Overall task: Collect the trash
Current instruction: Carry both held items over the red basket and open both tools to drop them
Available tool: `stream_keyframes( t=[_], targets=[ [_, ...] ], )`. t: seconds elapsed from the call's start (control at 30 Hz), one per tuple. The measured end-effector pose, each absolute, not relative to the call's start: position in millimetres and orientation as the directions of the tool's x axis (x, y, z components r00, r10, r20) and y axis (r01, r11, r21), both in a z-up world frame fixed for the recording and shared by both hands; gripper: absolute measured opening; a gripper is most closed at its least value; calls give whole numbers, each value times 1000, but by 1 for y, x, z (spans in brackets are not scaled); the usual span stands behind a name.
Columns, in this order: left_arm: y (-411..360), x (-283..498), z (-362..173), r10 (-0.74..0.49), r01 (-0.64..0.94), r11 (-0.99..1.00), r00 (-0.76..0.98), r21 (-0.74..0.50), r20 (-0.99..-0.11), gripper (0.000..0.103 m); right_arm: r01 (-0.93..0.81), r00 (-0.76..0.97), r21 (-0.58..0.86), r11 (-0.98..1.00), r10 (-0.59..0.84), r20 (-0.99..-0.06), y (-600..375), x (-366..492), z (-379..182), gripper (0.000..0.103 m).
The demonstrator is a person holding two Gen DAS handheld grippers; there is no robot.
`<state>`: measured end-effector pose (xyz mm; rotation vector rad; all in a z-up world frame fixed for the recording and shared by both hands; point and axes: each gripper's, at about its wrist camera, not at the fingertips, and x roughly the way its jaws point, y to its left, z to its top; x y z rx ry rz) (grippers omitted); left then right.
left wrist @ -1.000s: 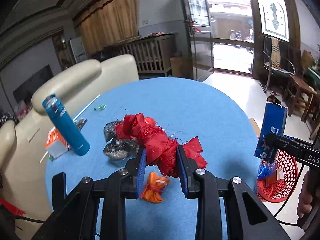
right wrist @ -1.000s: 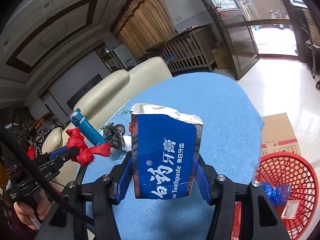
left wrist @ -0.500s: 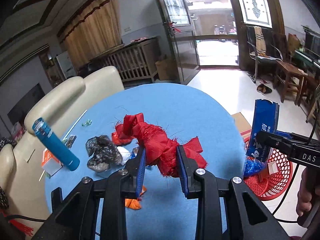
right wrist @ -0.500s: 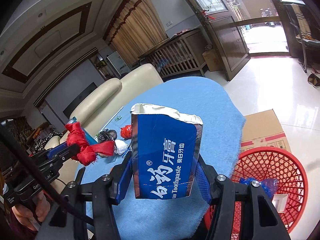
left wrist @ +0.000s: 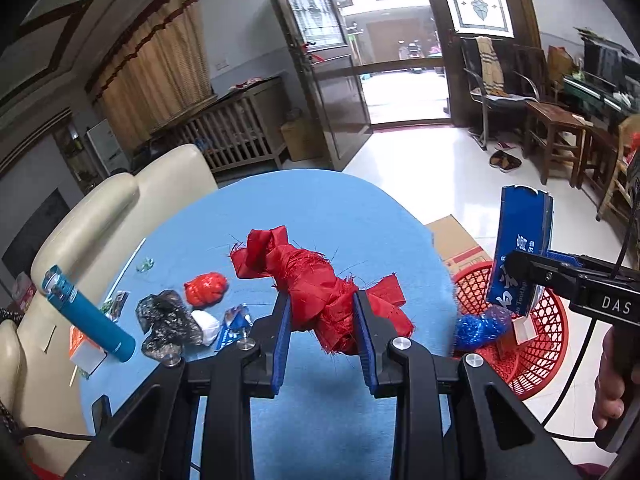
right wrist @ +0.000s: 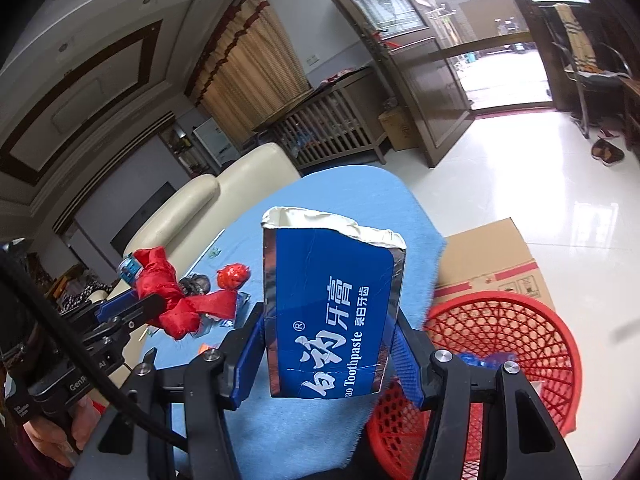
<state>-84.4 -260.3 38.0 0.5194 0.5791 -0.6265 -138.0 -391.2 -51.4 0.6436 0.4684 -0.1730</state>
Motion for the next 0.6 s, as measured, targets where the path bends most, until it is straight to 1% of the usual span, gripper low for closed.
stream_keyframes(
  t=[0.6],
  targets=[
    [-299, -102, 26, -414, 722, 622, 631, 302, -656, 32, 360, 873, 559, 747, -58, -484, -415, -165, -65, 62]
  ],
)
